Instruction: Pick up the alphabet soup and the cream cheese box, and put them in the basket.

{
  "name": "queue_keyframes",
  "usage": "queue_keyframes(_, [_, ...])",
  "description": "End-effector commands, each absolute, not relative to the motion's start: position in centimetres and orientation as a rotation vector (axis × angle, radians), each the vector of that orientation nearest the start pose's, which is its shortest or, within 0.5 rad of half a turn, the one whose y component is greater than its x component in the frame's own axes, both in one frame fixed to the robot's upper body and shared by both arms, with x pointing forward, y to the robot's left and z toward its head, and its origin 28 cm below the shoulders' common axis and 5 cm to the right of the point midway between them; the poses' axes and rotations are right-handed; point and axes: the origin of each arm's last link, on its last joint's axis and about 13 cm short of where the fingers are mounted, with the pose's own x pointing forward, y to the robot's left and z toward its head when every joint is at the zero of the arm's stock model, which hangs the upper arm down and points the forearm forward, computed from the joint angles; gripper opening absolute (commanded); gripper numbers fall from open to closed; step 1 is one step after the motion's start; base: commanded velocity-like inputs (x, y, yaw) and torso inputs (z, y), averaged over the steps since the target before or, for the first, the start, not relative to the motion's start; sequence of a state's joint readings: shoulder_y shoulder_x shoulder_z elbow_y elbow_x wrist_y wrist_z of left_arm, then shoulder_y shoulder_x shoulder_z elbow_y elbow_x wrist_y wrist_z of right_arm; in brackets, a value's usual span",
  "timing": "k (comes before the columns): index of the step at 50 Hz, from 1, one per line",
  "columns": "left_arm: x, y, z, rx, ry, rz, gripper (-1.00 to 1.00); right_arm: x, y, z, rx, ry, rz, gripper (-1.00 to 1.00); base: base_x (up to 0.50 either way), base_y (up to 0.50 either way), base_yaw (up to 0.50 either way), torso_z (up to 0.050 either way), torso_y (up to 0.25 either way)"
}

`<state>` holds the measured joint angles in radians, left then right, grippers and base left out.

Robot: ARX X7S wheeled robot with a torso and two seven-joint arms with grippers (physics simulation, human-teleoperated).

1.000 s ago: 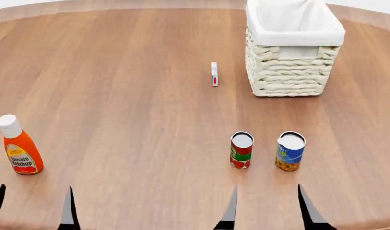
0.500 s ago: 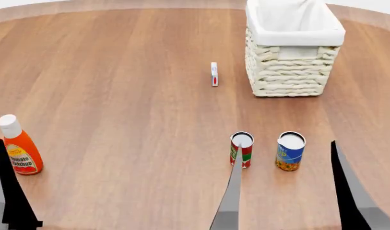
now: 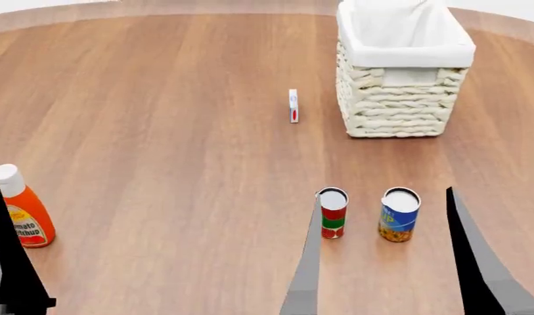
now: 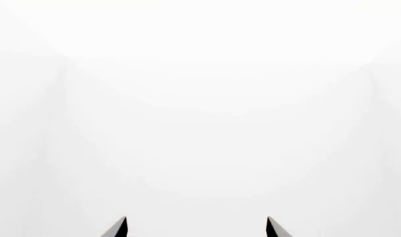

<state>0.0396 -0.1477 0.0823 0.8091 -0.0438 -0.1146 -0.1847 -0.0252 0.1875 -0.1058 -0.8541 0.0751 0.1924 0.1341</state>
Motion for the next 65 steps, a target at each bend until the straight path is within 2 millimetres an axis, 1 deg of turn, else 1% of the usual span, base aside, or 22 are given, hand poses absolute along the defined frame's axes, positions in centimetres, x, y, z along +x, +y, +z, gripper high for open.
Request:
queue_keyframes(1, [17.09, 20.58, 15.95, 0.015, -0.643, 0.030, 1.00, 16.80, -9.53, 16.27, -0.040, -0.601, 0.083, 1.00, 0.20, 0.00, 0.00, 0.000, 0.000])
queue_keyframes(6, [16.98, 20.56, 15.86, 0.011, -0.638, 0.030, 1.00, 16.75, -9.57, 16.06, -0.046, -0.596, 0.082, 1.00, 0.20, 0.00, 0.00, 0.000, 0.000])
queue_keyframes(17, [16.89, 20.52, 15.83, 0.015, -0.639, 0.027, 1.00, 16.48, -9.62, 16.27, -0.037, -0.604, 0.083, 1.00, 0.21, 0.00, 0.00, 0.000, 0.000])
queue_keyframes(41, [17.23, 20.66, 15.39, 0.016, -0.618, 0.036, 1.00, 16.76, -9.49, 16.20, -0.041, -0.602, 0.097, 1.00, 0.21, 0.00, 0.00, 0.000, 0.000])
queue_keyframes(65, [17.31, 20.66, 15.73, 0.019, -0.633, 0.035, 1.00, 16.90, -9.46, 16.34, -0.035, -0.607, 0.100, 1.00, 0.21, 0.00, 0.00, 0.000, 0.000])
